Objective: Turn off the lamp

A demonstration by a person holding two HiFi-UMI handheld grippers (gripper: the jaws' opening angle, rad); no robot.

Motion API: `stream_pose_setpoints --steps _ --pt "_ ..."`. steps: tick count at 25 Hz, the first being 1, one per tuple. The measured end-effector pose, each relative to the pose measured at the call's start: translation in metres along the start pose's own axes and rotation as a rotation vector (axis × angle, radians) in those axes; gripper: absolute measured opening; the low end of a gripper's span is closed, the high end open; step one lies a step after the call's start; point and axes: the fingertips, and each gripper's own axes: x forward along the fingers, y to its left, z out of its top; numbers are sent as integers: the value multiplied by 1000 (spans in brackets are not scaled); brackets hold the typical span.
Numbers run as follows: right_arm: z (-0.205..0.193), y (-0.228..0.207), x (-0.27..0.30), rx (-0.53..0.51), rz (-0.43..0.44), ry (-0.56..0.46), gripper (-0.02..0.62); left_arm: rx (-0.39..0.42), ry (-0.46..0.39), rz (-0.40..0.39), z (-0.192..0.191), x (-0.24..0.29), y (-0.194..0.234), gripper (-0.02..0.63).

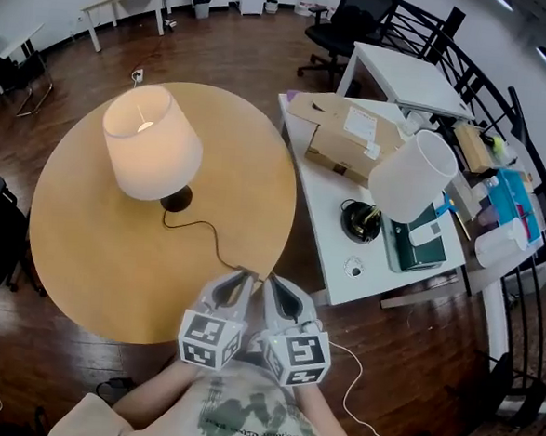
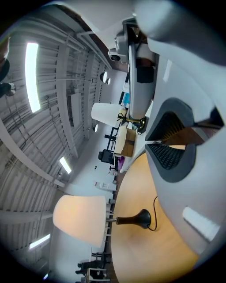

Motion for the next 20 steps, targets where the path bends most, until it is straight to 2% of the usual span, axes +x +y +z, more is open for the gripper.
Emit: stream_pose_setpoints --steps 11,14,17,20 --pt "-20 -27 21 18 118 37 2 -5 94 183 -40 29 40 31" --pt "-25 -27 27 24 141 42 2 -9 134 203 -56 33 52 39" --pt "-30 -28 34 25 157 54 2 -21 178 205 -74 40 61 77" --pt "-34 -29 37 24 168 72 2 -36 217 215 -88 46 69 77"
